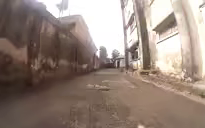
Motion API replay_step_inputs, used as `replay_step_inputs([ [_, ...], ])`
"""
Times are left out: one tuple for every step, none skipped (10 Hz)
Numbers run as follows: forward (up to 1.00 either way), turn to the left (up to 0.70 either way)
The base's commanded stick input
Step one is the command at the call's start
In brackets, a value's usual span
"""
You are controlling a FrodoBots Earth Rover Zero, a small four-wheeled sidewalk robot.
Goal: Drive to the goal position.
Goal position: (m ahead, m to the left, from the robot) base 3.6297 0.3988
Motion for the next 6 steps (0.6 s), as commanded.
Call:
replay_step_inputs([
  [0.70,0.00],
  [0.70,0.00],
  [0.70,0.00],
  [0.70,0.00],
  [0.70,0.00],
  [0.70,0.00],
])
